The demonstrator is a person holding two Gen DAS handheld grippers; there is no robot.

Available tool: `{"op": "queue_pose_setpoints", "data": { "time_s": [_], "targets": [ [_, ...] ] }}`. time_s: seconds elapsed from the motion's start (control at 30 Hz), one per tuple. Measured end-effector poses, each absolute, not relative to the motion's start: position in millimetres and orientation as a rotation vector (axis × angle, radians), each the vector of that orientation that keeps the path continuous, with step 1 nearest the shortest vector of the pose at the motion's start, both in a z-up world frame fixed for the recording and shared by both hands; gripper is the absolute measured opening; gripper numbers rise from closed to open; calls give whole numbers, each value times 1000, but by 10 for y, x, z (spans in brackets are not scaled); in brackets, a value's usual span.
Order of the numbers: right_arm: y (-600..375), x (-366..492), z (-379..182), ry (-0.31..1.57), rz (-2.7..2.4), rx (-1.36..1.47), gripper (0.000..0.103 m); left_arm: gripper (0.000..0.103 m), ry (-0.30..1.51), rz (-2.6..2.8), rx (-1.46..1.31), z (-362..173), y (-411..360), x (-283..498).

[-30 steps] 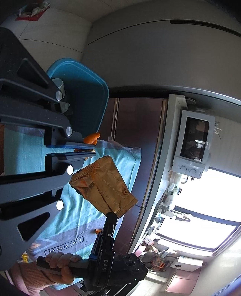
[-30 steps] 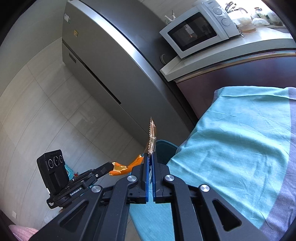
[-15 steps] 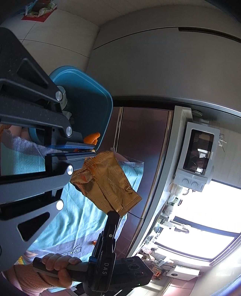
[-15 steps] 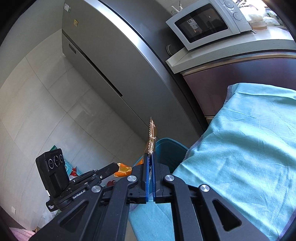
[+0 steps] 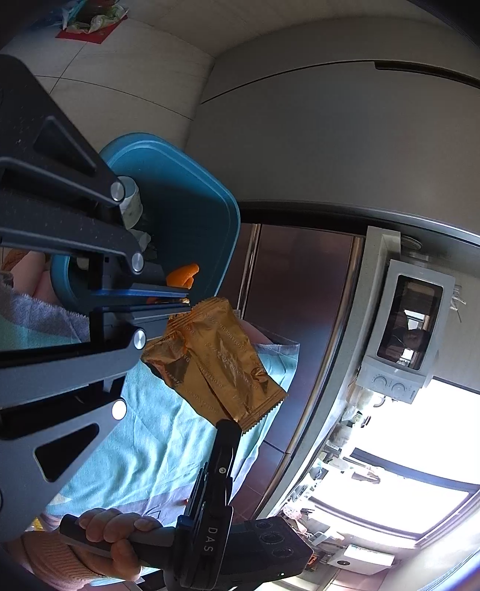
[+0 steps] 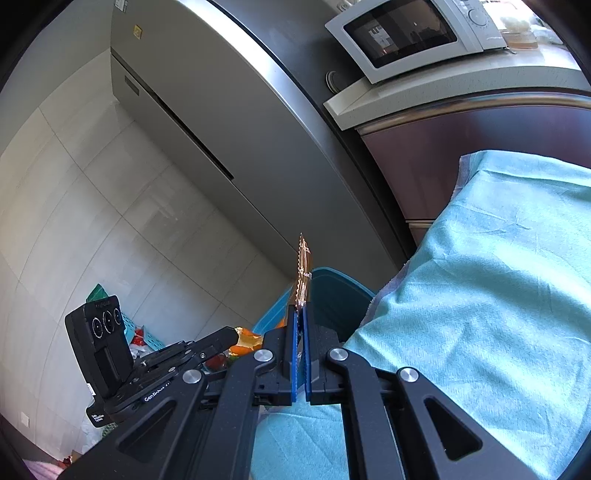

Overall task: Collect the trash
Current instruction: 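Carry the orange peel and gold wrapper over the teal bin, then open both grippers to drop the orange peel and gold wrapper into the bin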

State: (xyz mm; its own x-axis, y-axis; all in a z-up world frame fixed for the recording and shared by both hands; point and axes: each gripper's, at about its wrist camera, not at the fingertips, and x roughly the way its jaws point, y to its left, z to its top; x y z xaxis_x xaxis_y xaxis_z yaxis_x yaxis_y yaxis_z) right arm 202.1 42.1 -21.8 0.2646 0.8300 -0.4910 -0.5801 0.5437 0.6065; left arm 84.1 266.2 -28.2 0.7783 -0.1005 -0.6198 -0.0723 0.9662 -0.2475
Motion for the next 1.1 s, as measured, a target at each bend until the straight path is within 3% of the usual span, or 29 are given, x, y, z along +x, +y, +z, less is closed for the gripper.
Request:
{"op": "queue_pose_setpoints", "data": {
  "time_s": [1.1],
  "targets": [
    [1023, 2137, -508, 944, 919, 201, 2, 4, 759, 46, -294, -773, 2838, 1274]
  ]
}}
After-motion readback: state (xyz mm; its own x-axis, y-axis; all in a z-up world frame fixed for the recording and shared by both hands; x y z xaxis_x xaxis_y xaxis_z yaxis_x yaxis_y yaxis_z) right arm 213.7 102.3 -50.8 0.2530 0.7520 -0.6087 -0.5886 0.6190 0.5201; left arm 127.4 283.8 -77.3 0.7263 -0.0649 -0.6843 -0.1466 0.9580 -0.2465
